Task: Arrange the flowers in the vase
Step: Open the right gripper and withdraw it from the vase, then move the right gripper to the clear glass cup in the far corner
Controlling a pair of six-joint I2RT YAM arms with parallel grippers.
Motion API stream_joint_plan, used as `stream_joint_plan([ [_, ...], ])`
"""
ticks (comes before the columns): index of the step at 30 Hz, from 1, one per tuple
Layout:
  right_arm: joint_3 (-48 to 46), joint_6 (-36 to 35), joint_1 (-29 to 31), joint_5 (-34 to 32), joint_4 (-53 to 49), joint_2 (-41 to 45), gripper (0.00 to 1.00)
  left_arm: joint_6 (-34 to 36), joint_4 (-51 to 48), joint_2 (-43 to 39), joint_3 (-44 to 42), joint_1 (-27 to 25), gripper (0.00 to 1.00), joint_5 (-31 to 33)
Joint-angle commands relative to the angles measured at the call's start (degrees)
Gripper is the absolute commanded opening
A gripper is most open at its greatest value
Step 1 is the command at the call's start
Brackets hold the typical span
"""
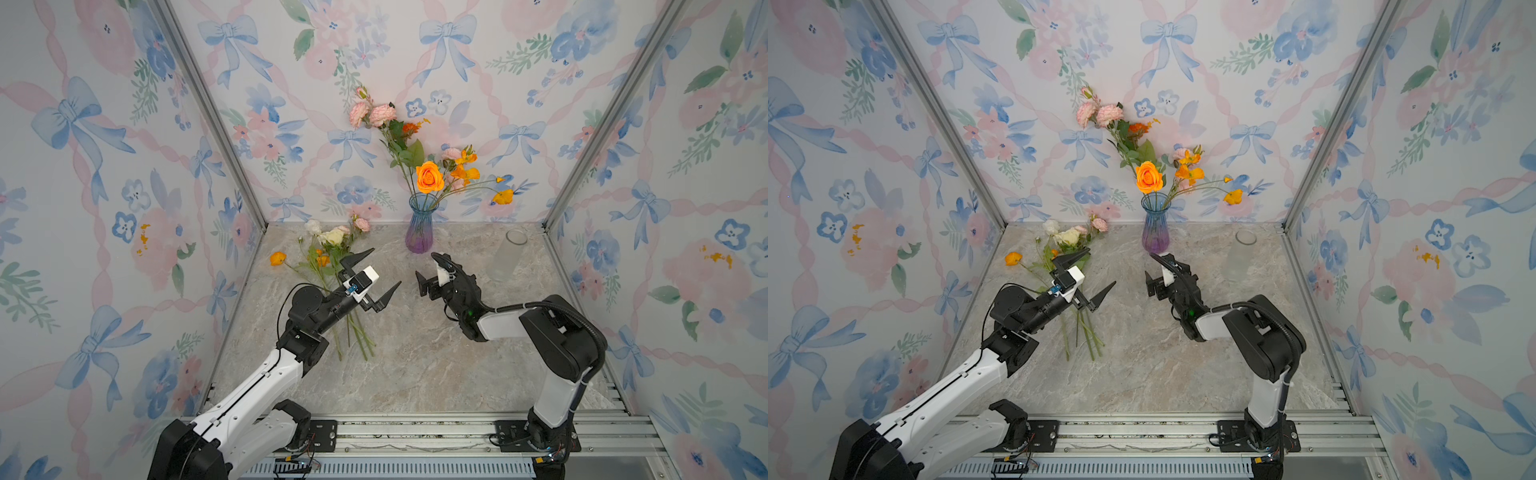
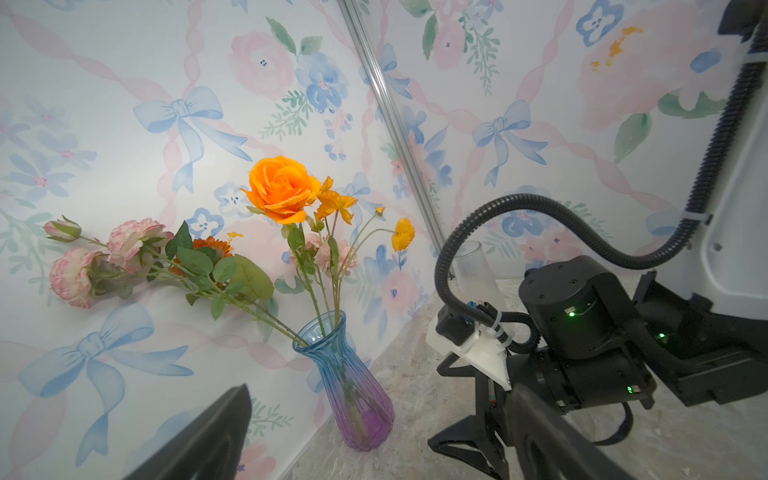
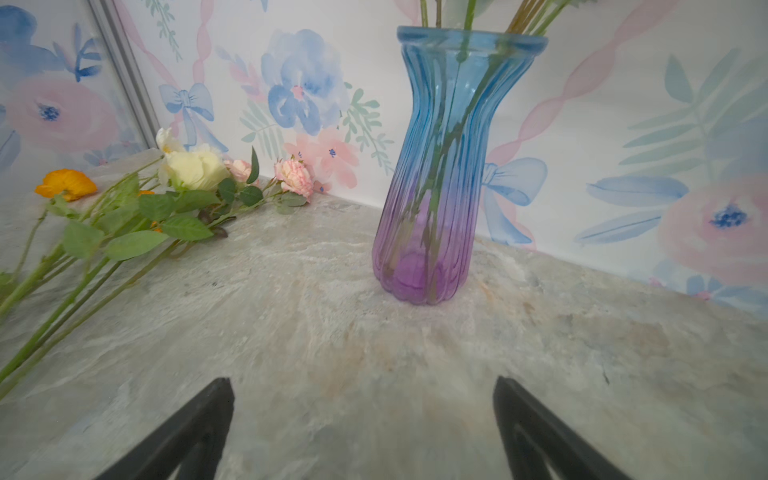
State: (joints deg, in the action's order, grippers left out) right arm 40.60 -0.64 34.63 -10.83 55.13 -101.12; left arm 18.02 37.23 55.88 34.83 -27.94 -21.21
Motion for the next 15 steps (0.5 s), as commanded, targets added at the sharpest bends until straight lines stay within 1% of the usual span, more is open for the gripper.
stream_joint_plan([
  [1, -4.01, 3.78, 2.68, -7.58, -11.17, 10.91, 0.99, -1.66, 1.35, 0.25, 1.34, -0.55, 0.98, -1.08],
  [3, -5.76, 6.45, 3.4, -9.91, -21.54, 18.38, 0.98, -1.59, 1.35, 0.64, 1.3, -1.6, 0.98, -0.87],
  [4, -5.92, 8.47, 3.12, -10.85, -28.53, 22.7, 0.97, -1.59, 1.35, 0.87, 1.32, -2.4, 0.98, -0.22],
  [6, -6.09, 11.55, 1.51, -11.58, -38.66, 29.82, 0.97, -1.52, 1.35, 1.54, 1.43, -4.21, 0.98, 1.78],
  [8, -6.56, 13.36, -1.02, -12.81, -45.97, 36.92, 0.97, -1.26, 1.35, 2.01, 1.33, -5.96, 0.98, 2.57],
  [10, -6.85, 13.57, -4.62, -13.42, -50.25, 42.0, 0.97, -1.15, 1.35, 2.35, 1.37, -7.59, 0.98, 2.54],
  [12, -5.96, 13.72, -10.03, -12.27, -53.89, 44.44, 0.97, -1.29, 1.35, 2.61, 1.46, -9.06, 0.98, 2.24],
  [14, -3.99, 13.03, -16.95, -7.53, -56.12, 43.56, 0.97, -1.49, 1.36, 2.95, 1.38, -10.33, 0.98, 1.79],
  [15, -2.8, 12.73, -19.45, -5.54, -56.6, 42.22, 0.97, -1.49, 1.37, 3.19, 1.43, -10.69, 0.98, 1.66],
])
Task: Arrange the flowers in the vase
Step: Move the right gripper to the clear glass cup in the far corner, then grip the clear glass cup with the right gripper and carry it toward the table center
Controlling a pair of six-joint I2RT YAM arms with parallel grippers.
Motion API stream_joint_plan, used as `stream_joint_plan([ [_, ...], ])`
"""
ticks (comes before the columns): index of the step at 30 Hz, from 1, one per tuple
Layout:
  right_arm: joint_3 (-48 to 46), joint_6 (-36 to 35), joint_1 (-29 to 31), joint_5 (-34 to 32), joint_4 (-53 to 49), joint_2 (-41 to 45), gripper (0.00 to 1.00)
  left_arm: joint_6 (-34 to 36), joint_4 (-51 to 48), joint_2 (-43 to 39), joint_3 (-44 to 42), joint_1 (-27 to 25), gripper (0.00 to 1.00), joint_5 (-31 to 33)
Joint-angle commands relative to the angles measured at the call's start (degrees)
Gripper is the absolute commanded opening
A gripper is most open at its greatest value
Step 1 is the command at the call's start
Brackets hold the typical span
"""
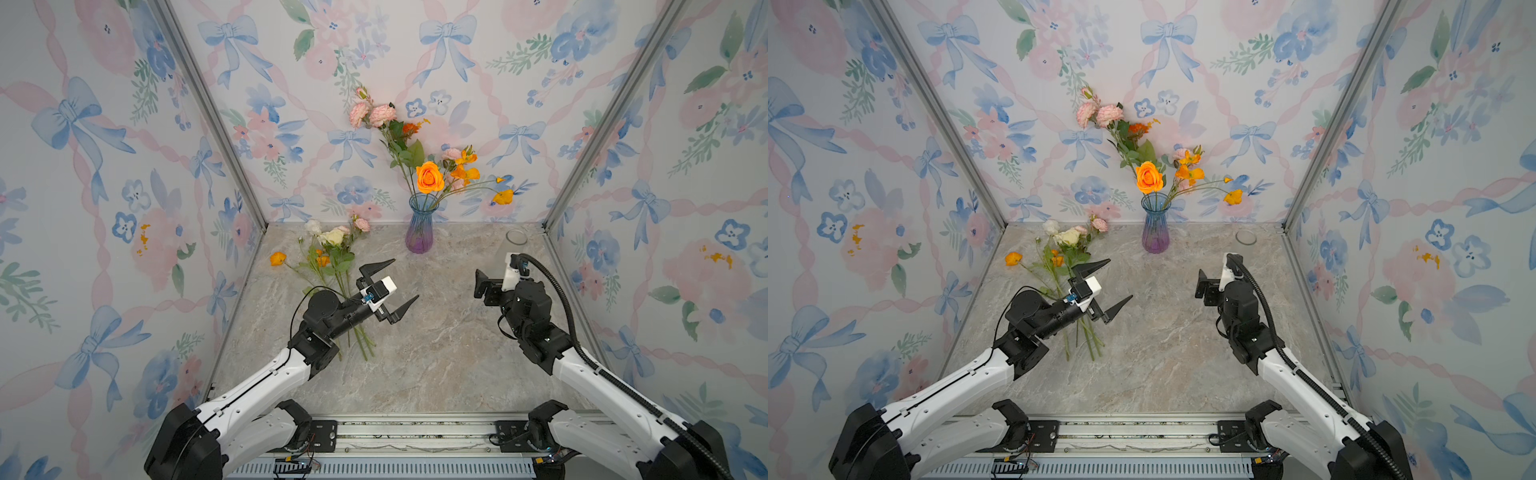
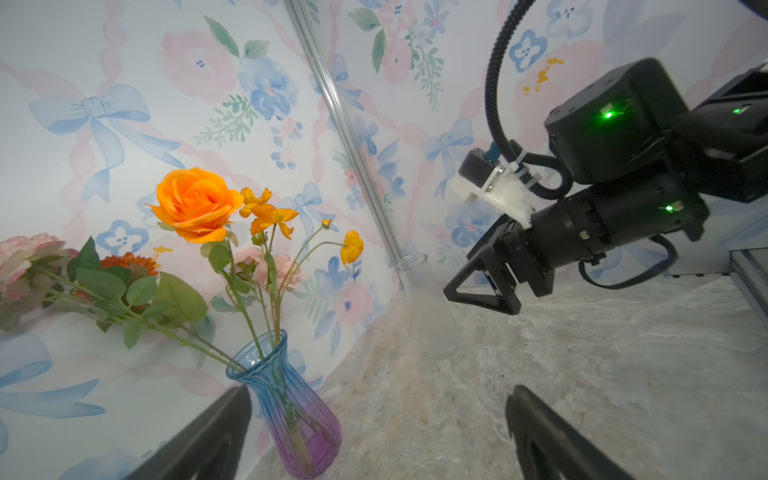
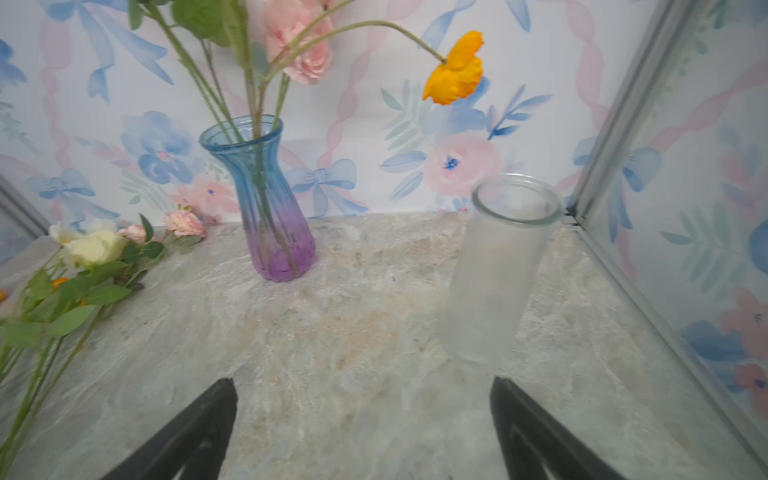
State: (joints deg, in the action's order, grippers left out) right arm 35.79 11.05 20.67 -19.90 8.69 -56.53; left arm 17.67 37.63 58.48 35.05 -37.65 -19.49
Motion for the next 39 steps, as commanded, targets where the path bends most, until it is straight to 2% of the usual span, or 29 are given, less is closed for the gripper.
stream_joint_plan([
  [1, 3.19, -0.03, -7.98, 5.26, -9.95, -4.14, 0.97, -1.17, 0.96, 0.94, 1.23, -1.39, 0.98, -0.11],
  [6, 7.33, -7.28, -13.02, 6.99, -3.12, -12.01, 0.97, -1.24, 0.96, 1.9, 1.29, -2.34, 0.98, -0.53],
  [13, 11.13, -10.15, -17.02, 9.77, 7.62, -23.51, 0.97, -0.91, 0.98, 0.46, 1.26, -2.34, 0.98, -0.38],
  [24, 22.71, -12.13, -18.91, 12.06, 14.69, -41.15, 0.97, -0.31, 0.96, -2.05, 1.06, -1.99, 0.98, -0.81],
  [35, 27.58, -11.45, -19.56, 11.85, 18.76, -48.37, 0.99, -0.1, 0.93, -2.6, 0.9, -1.9, 0.98, -2.22],
  [39, 27.15, -11.33, -19.61, 12.72, 20.7, -49.06, 0.9, 0.0, 1.03, -2.49, 0.87, -1.9, 0.98, -2.22],
])
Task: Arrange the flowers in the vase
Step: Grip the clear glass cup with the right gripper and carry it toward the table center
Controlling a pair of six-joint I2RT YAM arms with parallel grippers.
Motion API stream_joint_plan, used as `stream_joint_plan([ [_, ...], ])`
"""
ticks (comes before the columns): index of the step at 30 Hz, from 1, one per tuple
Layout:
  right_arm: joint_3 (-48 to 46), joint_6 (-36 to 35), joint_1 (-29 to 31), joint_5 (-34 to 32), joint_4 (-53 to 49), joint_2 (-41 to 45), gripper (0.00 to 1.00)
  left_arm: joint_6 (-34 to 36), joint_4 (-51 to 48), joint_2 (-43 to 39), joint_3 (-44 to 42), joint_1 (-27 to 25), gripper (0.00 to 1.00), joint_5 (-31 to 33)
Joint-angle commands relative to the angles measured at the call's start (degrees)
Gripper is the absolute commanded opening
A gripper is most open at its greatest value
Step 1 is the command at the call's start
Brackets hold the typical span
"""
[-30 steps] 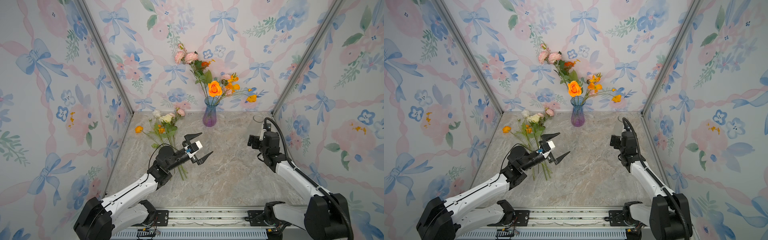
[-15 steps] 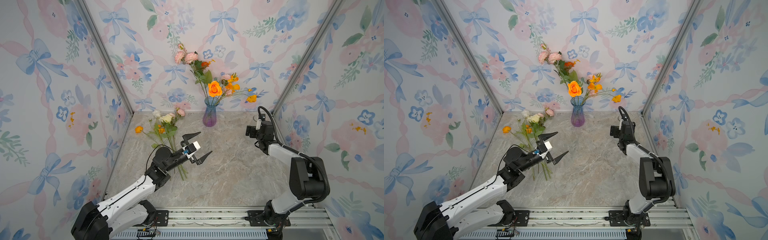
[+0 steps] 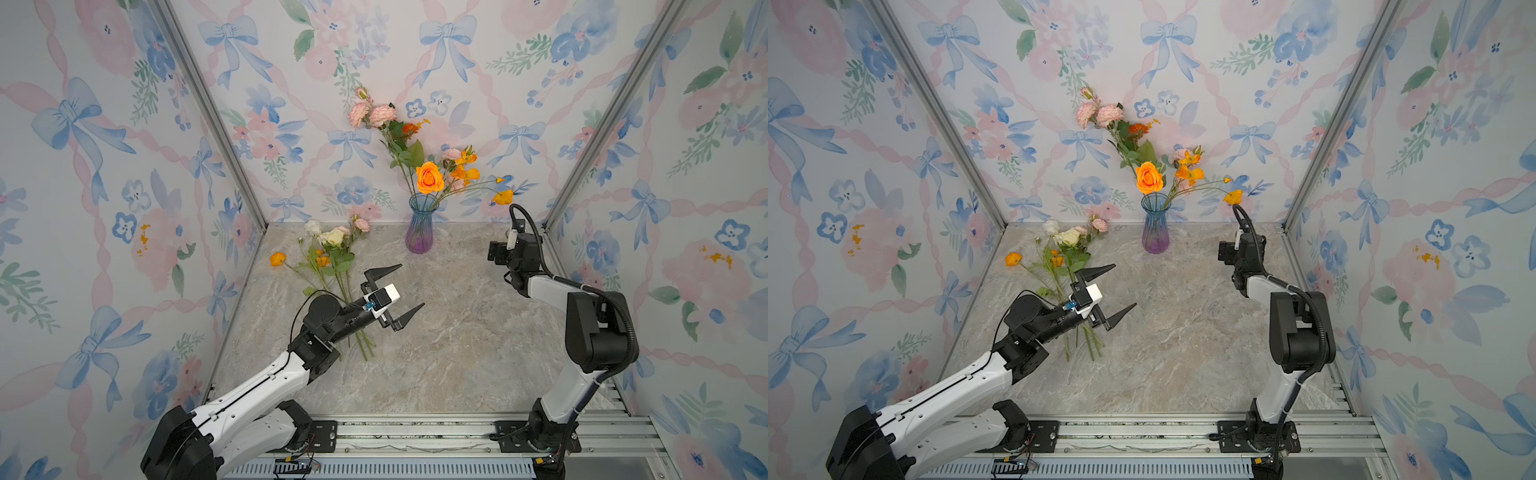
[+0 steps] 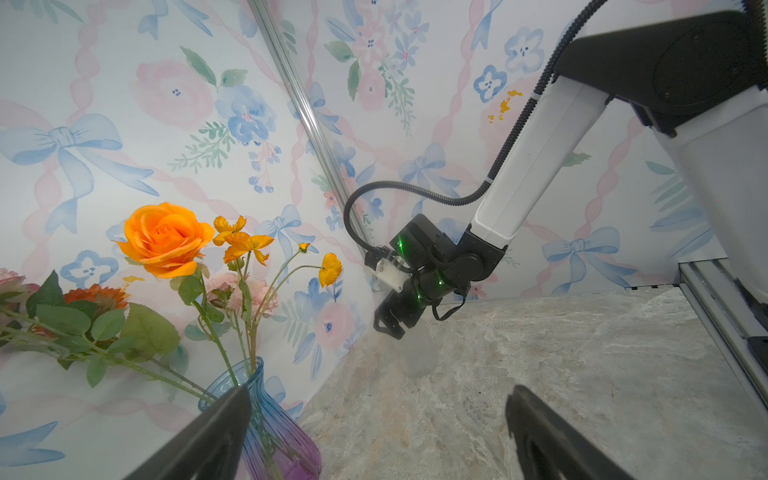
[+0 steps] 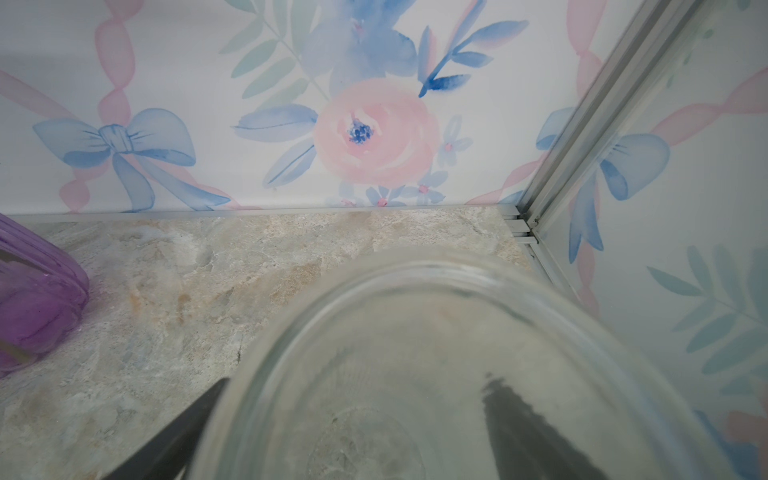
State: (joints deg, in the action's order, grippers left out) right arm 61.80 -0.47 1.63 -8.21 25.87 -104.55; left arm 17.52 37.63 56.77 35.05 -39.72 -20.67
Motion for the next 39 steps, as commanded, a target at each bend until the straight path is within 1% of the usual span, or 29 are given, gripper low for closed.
stream_joint_plan([
  [1, 0.77, 0.25, -0.57, 1.36, 4.43, -1.03, 0.88, 0.17, 0.97, -0.7, 0.83, 0.17, 0.98, -1.04],
  [4, -0.47, 0.08, -0.66, 2.44, 6.72, -0.66, 0.79, 0.25, 0.96, -0.65, 0.81, 0.15, 0.98, -1.09],
  [9, -2.71, -0.59, -0.57, 4.93, 9.93, 0.81, 0.68, 0.26, 0.96, -0.56, 0.86, 0.12, 0.98, -1.13],
  [11, -3.8, -0.61, -0.57, 6.33, 11.36, 1.65, 0.6, 0.24, 0.97, -0.69, 0.85, 0.15, 0.98, -1.38],
  [14, -5.3, -0.33, -0.59, 8.03, 13.28, 2.89, 0.54, -0.56, 0.96, -0.37, 1.09, 0.08, 0.98, -2.63],
  [18, -8.19, 1.9, -0.42, 10.63, 15.83, 5.26, 0.48, -1.04, 0.96, 0.35, 1.19, -1.47, 0.98, -5.29],
  [22, -10.75, 2.15, 1.52, 11.79, 15.88, 8.39, 0.44, -0.91, 0.96, 0.9, 1.1, -2.46, 0.98, -5.57],
  [28, -14.85, 0.48, 8.82, 11.01, 14.97, 15.26, 0.42, 0.02, 0.96, -0.65, 0.83, -2.51, 0.98, -3.81],
  [35, -18.48, 1.05, 20.61, 6.2, 10.15, 25.15, 0.39, 2.64, 0.05, -4.82, 0.25, -1.85, 0.98, 0.32],
  [37, -19.33, 2.08, 23.8, 5.23, 8.69, 27.71, 0.39, 3.01, -0.88, -5.82, 0.58, -1.96, 0.98, 2.38],
  [39, -20.0, 2.32, 27.91, 4.01, 6.48, 30.39, 0.38, 0.97, -2.35, -6.37, 1.78, -2.23, 0.98, 7.72],
])
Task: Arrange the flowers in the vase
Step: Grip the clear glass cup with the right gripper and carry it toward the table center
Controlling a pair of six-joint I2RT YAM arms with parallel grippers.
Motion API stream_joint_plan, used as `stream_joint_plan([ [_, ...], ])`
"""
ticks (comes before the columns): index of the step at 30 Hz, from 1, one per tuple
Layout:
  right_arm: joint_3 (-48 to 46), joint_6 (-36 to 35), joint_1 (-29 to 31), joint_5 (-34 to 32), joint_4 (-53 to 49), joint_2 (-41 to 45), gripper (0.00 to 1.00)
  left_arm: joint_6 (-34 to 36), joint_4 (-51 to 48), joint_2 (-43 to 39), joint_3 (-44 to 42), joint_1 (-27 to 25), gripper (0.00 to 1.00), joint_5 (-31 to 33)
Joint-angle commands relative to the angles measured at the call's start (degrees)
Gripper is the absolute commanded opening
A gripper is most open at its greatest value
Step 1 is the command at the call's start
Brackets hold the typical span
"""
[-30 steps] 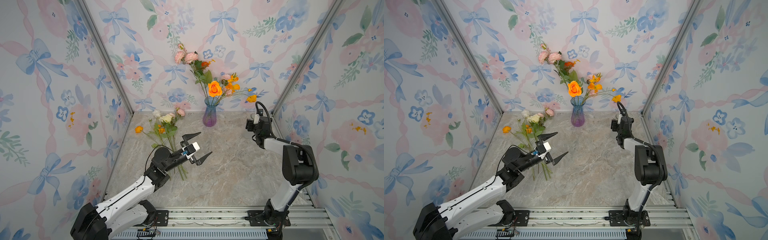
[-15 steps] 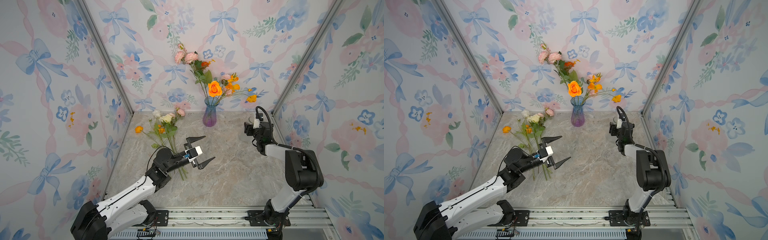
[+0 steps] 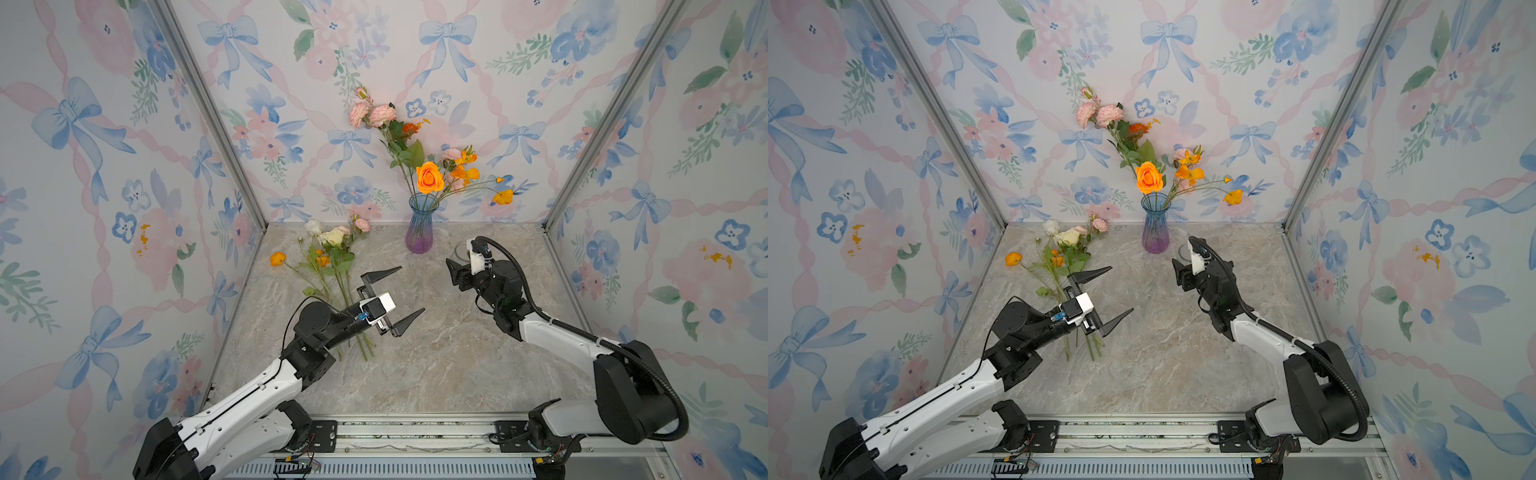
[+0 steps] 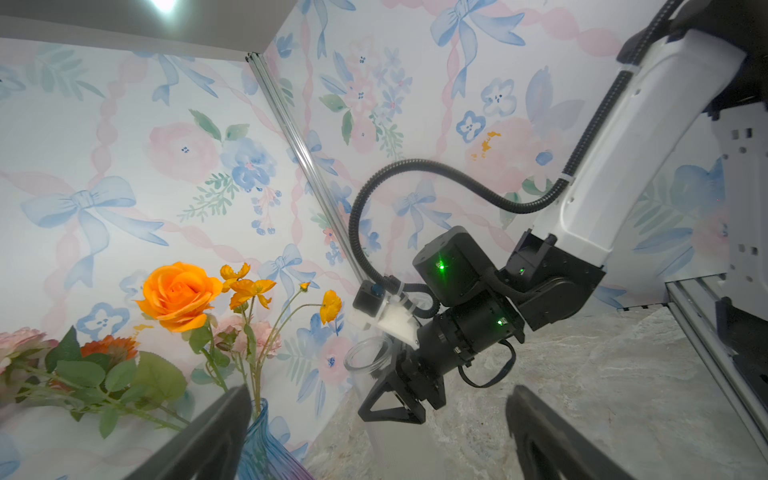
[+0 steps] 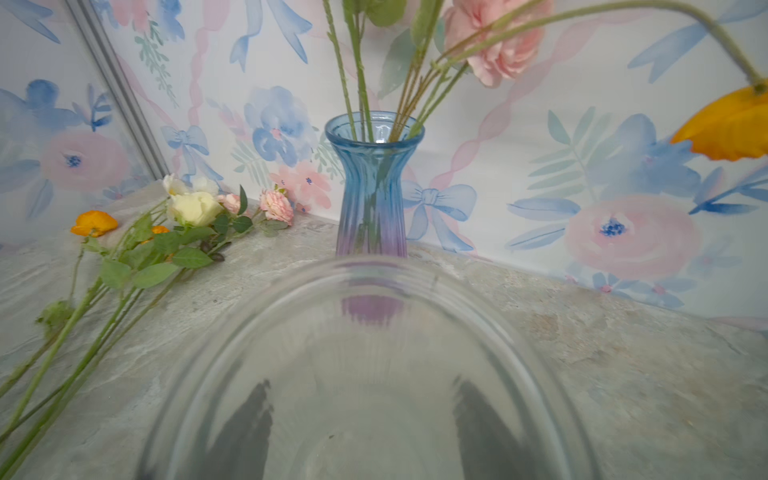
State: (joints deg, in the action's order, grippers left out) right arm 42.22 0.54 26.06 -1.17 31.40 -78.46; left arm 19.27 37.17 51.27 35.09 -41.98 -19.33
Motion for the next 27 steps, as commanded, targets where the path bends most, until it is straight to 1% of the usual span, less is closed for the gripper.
stream_joint_plan([
  [1, -0.39, 1.35, 5.17, -3.68, -0.47, 5.35, 0.38, -3.54, -4.01, -0.9, 3.24, -0.03, 0.98, 9.84],
  [2, -0.22, 1.37, 7.35, -4.33, -2.37, 6.48, 0.38, -6.81, -8.89, -1.2, 6.26, -0.01, 0.98, 12.88],
  [5, -0.12, 1.56, 13.24, -5.77, -5.38, 8.28, 0.38, -13.36, -23.35, -3.52, 10.56, -0.04, 0.98, 16.7],
  [7, -0.46, 1.44, 16.88, -6.92, -5.83, 8.49, 0.38, -17.91, -28.5, -7.69, 9.57, -0.1, 0.98, 21.11],
  [9, -0.64, 1.25, 20.7, -8.71, -5.96, 7.99, 0.38, -20.73, -31.45, -14.31, 6.72, -0.06, 0.98, 24.21],
  [11, -0.74, 1.16, 23.54, -9.74, -6.04, 7.02, 0.38, -24.98, -36.32, -19.66, 6.25, -0.04, 0.98, 28.65],
  [14, -0.86, 0.72, 27.57, -11.91, -5.56, 5.13, 0.37, -32.09, -48.79, -20.17, 10.02, -0.04, 0.98, 33.46],
  [16, -1.41, 0.73, 29.62, -12.83, -4.49, 4.23, 0.37, -35.16, -54.29, -19.02, 11.39, 0.04, 0.98, 33.75],
  [19, -1.99, 0.97, 32.01, -14.36, -3.05, 3.0, 0.36, -38.24, -58.18, -17.38, 11.93, 0.05, 0.98, 33.45],
  [23, -3.19, 1.65, 34.05, -15.62, -1.42, 1.62, 0.35, -40.69, -58.37, -17.25, 11.47, 0.11, 0.98, 32.04],
  [24, -3.29, 1.37, 34.62, -16.3, -1.43, 1.34, 0.35, -40.71, -58.44, -15.59, 11.41, 0.15, 0.98, 31.78],
  [27, -4.82, 0.98, 35.97, -17.46, 0.26, 0.68, 0.35, -41.14, -58.53, -14.27, 11.11, 0.18, 0.98, 30.52],
])
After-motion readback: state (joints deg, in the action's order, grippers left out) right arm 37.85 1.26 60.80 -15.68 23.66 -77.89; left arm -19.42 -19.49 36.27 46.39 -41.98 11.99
